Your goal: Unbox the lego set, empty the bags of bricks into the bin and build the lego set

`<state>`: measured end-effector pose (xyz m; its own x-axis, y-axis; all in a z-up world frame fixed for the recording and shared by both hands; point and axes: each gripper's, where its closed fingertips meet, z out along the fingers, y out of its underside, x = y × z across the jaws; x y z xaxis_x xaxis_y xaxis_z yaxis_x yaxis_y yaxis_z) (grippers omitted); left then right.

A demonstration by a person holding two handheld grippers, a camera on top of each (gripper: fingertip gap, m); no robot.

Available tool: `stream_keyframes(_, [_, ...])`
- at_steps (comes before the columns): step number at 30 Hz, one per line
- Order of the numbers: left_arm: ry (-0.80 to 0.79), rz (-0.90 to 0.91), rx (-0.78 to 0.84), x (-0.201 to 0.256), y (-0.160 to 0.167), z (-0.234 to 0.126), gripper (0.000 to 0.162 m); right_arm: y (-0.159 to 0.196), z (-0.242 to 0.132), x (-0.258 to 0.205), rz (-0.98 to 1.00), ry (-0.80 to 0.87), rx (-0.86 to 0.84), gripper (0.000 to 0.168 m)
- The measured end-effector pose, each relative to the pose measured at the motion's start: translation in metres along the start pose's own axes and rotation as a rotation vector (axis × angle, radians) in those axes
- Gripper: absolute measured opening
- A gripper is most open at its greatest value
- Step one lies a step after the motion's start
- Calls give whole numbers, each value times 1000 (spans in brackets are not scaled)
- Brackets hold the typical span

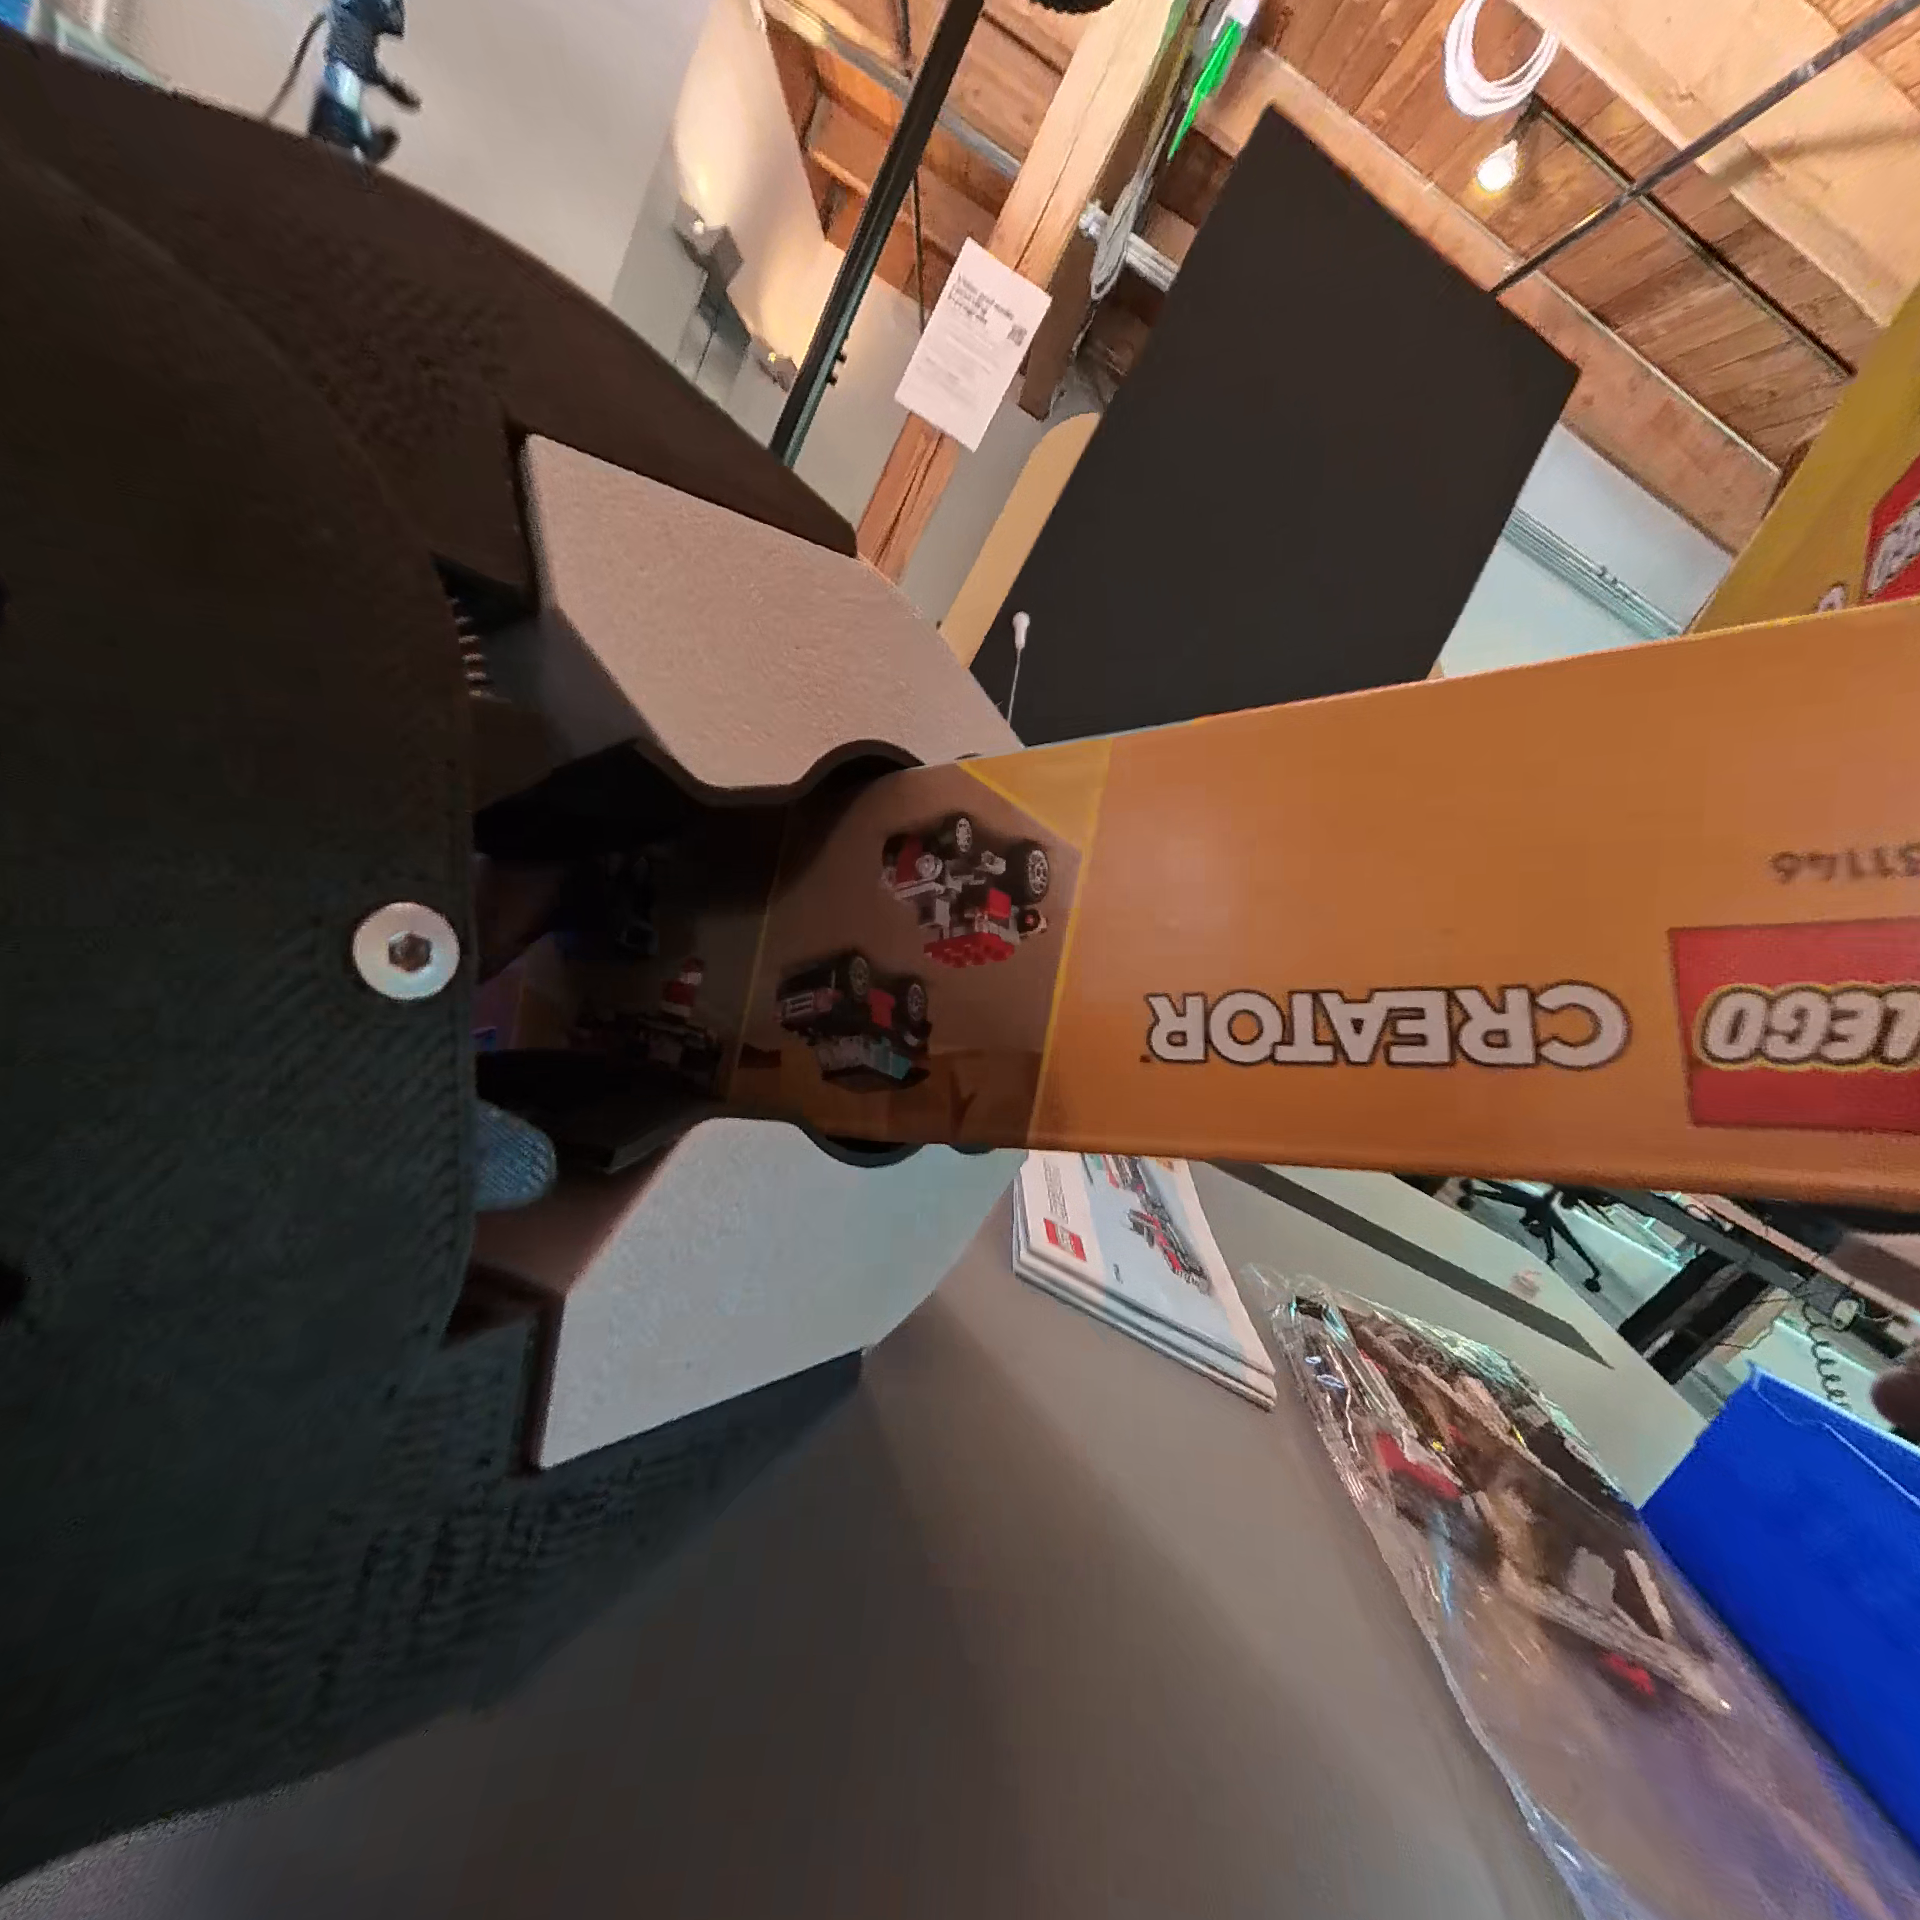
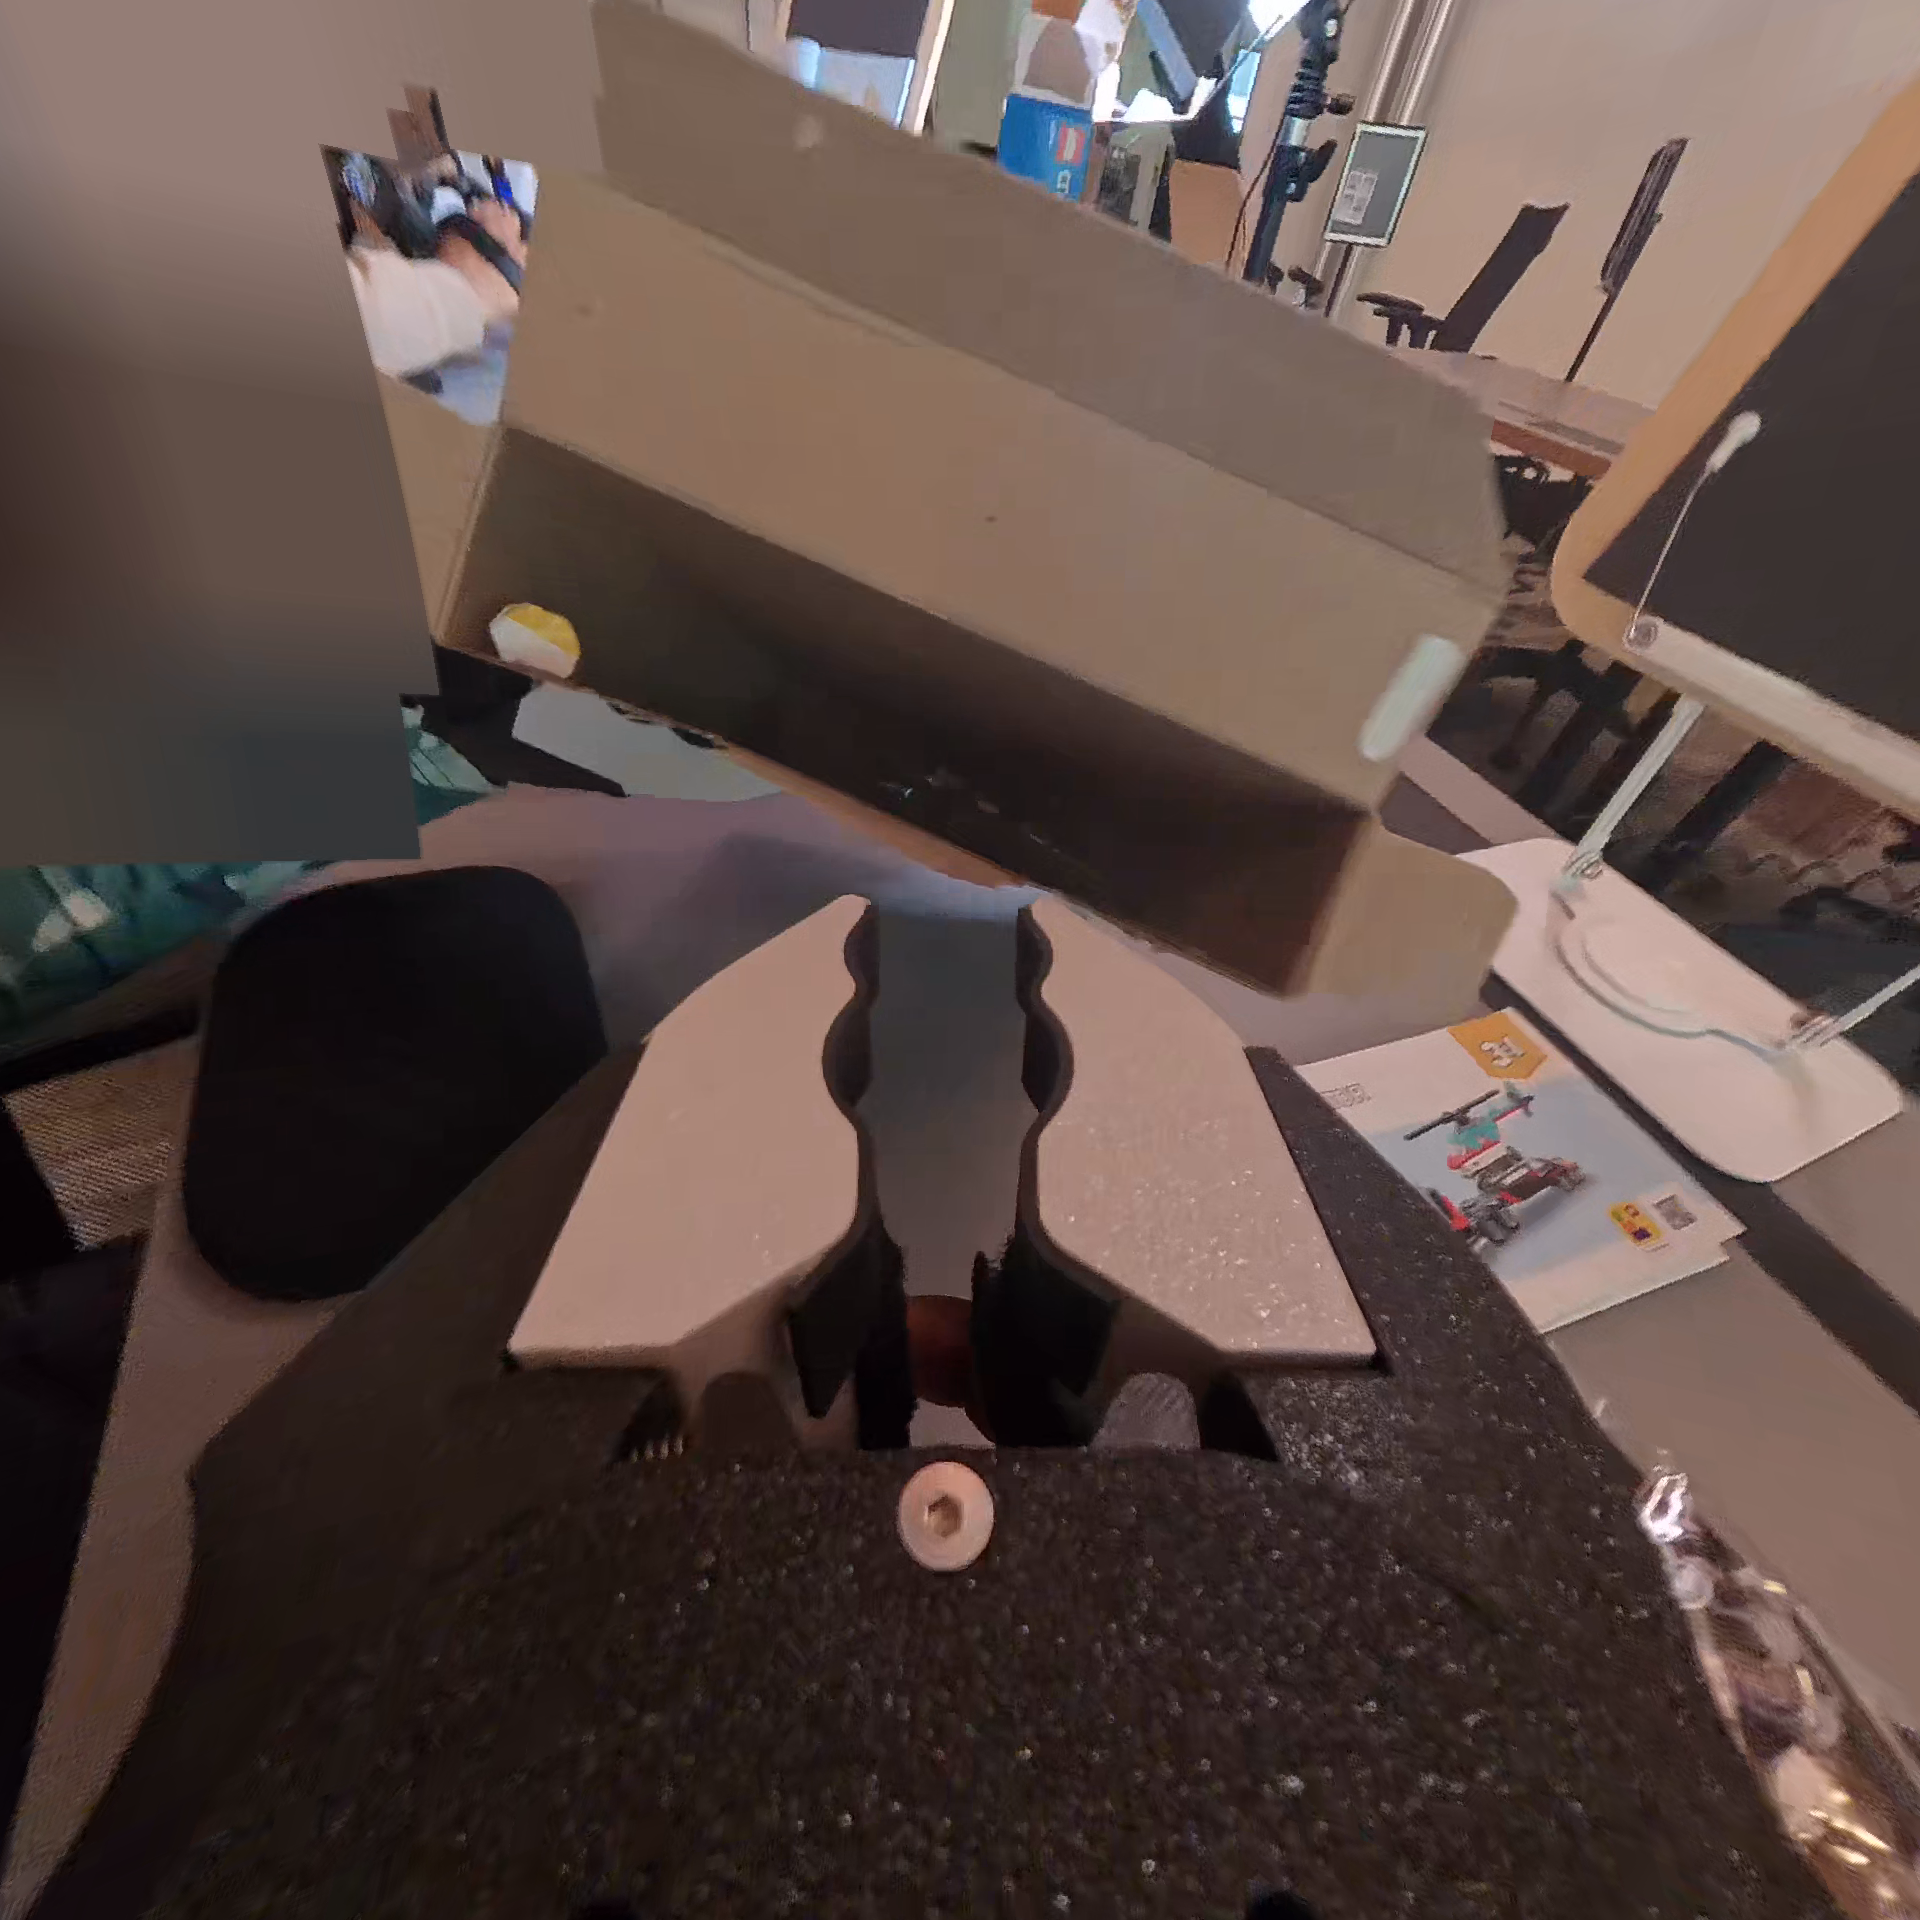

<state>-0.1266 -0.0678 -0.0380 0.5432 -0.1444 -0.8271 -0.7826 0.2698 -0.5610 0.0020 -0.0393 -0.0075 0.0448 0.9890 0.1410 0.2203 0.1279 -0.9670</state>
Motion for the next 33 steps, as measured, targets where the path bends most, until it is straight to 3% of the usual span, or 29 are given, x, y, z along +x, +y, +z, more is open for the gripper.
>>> stream_keyframes(4, [-53, 92, 1, -21, -14, -2, 59, -10, 9, -10, -75, 41, -5, 21])
stream_keyframes(8, [-68, 228, -21, -47, -28, -6, 59, -38, 1, -15, -5, 49, 134, 16])
stream_keyframes(12, [-81, 415, -71, -68, -45, -10, 61, -56, -10, -15, 35, 105, 260, 15])
stream_keyframes(17, [-76, 677, -171, -73, -56, -10, 58, -56, -6, -23, -10, 138, 285, 21])
stream_keyframes(33, [-17, 971, -197, -69, -84, -11, 58, -41, 19, -16, -669, 403, 222, 24])
